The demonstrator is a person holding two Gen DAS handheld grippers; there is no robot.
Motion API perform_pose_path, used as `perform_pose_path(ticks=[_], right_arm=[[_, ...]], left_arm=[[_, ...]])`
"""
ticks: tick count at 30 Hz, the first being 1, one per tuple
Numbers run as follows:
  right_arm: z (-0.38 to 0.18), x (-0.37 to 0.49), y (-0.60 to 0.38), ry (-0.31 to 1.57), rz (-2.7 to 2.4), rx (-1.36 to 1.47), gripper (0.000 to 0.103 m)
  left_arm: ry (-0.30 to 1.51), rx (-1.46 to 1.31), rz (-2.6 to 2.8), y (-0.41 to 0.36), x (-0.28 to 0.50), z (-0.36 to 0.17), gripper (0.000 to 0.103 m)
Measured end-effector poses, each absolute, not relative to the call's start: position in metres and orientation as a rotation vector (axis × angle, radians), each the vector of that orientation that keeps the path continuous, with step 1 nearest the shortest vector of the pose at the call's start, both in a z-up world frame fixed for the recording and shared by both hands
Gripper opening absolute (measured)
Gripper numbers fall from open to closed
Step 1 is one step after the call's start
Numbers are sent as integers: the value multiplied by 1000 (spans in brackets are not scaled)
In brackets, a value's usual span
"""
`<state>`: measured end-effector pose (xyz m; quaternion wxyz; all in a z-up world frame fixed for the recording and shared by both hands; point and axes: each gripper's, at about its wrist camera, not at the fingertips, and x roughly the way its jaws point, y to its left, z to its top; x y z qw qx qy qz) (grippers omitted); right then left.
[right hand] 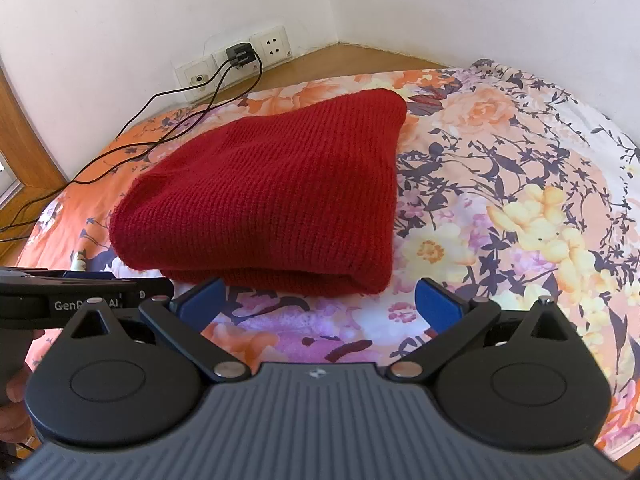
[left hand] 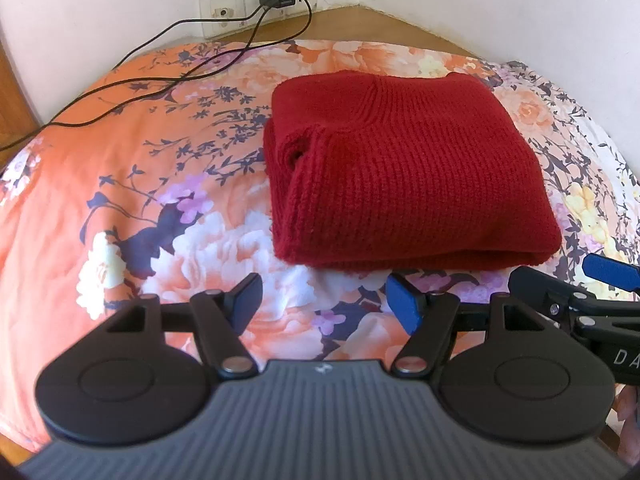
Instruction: Fold small clothes
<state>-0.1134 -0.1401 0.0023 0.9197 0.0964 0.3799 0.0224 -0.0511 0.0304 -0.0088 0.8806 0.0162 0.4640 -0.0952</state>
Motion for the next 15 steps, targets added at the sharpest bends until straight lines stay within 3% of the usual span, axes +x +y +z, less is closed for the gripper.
perform_pose_path(ticks=[15], right_arm=[[0, -110, -140, 782, 47, 199, 103]], left_arm=[[971, 41, -204, 29, -48, -10, 70]])
